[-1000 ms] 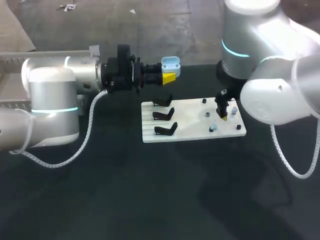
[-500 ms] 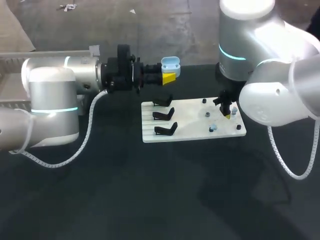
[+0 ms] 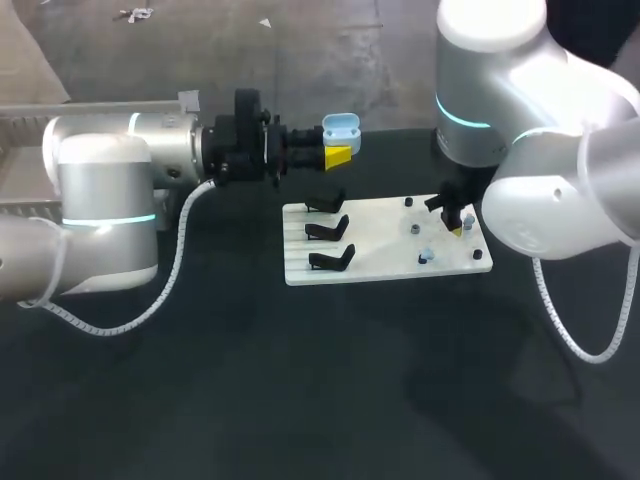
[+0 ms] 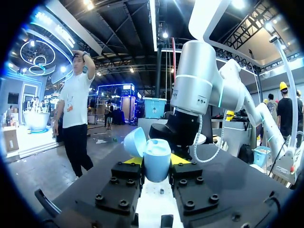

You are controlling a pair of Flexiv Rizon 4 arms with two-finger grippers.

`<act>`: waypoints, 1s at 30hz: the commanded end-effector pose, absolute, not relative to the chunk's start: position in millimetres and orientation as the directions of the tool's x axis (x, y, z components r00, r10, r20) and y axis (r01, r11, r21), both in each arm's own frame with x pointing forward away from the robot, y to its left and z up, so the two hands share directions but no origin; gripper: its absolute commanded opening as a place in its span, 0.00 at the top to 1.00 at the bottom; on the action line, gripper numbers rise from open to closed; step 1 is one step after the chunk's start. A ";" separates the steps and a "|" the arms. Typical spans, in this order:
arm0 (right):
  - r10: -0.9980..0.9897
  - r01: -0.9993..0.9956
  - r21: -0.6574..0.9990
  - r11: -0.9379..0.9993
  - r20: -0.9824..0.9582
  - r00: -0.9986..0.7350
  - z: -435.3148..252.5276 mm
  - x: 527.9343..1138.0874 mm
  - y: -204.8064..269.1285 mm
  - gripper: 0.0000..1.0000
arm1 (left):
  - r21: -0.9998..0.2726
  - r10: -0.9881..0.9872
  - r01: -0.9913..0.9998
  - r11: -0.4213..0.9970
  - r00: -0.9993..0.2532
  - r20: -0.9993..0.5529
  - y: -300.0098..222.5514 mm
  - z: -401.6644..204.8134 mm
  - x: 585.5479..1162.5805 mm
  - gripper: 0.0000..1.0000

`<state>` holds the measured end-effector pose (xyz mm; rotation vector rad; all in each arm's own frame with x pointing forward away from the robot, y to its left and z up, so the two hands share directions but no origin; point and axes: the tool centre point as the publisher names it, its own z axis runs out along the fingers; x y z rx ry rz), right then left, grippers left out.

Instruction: Pick up each earbud case from the left stands, insert the matching earbuds, close the lid, and place the case in the box.

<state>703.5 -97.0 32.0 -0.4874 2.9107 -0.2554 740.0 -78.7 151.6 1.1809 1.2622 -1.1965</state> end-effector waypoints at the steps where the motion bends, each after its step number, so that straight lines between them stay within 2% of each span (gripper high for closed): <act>1: -0.333 -0.301 -0.199 0.933 -0.151 -0.931 29.8 705.6 -96.4 0.51 | -0.026 0.013 0.999 0.040 -0.027 -1.000 -78.8 150.5 739.2 1.00; 11: -0.329 -0.297 -0.197 0.934 -0.154 -0.932 28.9 710.3 -95.5 0.56 | -0.026 0.013 0.999 0.040 -0.027 -1.000 -78.8 150.5 739.2 1.00; 22: -0.320 -0.289 -0.196 0.937 -0.155 -0.935 28.6 710.9 -96.7 0.57 | -0.026 0.013 0.999 0.040 -0.027 -1.000 -78.8 150.5 739.2 1.00; 30: -0.320 -0.289 -0.193 0.938 -0.153 -0.935 27.8 712.7 -96.7 0.67 | -0.026 0.013 0.999 0.040 -0.027 -1.000 -78.8 150.5 739.2 1.00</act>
